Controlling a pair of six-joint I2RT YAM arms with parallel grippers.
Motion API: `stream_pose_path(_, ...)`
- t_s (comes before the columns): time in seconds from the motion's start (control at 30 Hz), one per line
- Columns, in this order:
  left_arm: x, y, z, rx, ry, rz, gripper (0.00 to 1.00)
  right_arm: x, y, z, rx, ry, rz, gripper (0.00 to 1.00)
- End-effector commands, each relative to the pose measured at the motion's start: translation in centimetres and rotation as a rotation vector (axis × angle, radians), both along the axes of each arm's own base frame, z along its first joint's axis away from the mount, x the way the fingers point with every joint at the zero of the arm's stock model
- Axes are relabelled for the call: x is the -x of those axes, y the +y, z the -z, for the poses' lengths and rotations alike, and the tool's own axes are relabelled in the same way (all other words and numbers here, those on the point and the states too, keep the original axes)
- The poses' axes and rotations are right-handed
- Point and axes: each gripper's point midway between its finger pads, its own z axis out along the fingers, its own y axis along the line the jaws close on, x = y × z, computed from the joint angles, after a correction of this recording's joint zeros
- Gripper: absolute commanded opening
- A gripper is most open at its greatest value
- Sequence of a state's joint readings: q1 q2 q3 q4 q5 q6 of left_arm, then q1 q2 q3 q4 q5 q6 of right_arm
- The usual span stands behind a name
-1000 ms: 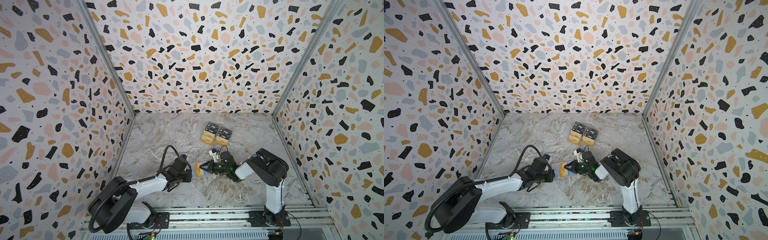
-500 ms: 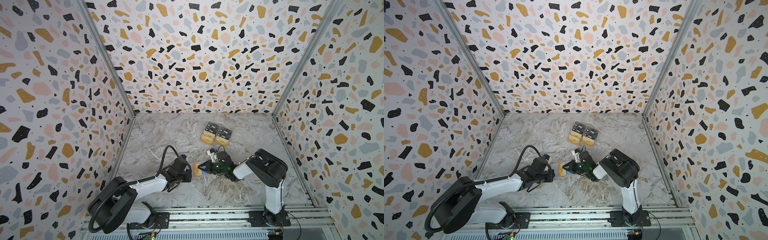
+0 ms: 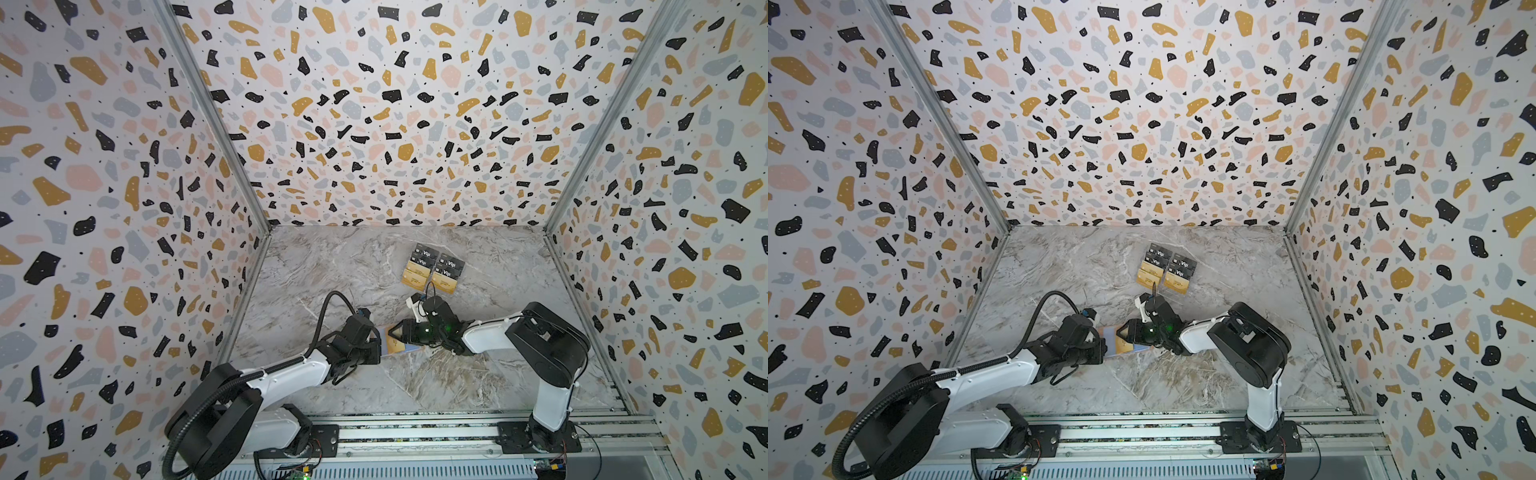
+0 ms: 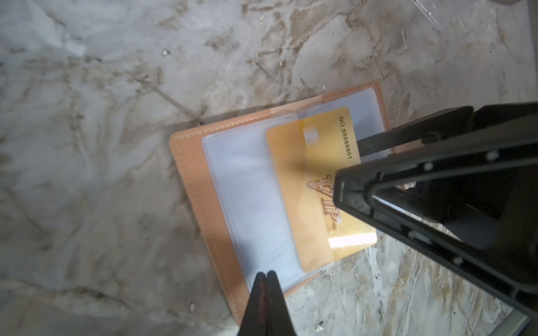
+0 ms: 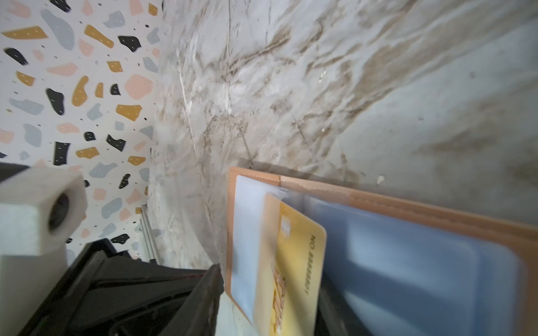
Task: Insert credit cards into a card holder
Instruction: Insert the credit card into the card slot.
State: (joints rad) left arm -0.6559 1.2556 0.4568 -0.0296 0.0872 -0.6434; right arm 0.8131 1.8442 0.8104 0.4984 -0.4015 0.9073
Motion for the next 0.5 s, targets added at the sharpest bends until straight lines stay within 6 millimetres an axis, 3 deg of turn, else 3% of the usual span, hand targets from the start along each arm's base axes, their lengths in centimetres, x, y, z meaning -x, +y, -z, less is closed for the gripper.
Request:
stream_pose_path(0.0,-0.8,0.5,-0.8,-0.006,-0.025,-0.026,0.04,0.1,-1.6,0.8,0.157,-0.035,0.01,0.74)
stream_pose_path(0.07,-1.0,0.8,-0.7,-0.004,-0.022,-0.039,0.04,0.4,-1.6,0.9,0.193,-0.049,0.001,0.79)
stream_pose_path(0.47,-2.1,0.3,-1.3,0.022,-0.019,-0.003,0.02,0.7,-1.8,-0.2,0.251,-0.097,-0.031,0.79)
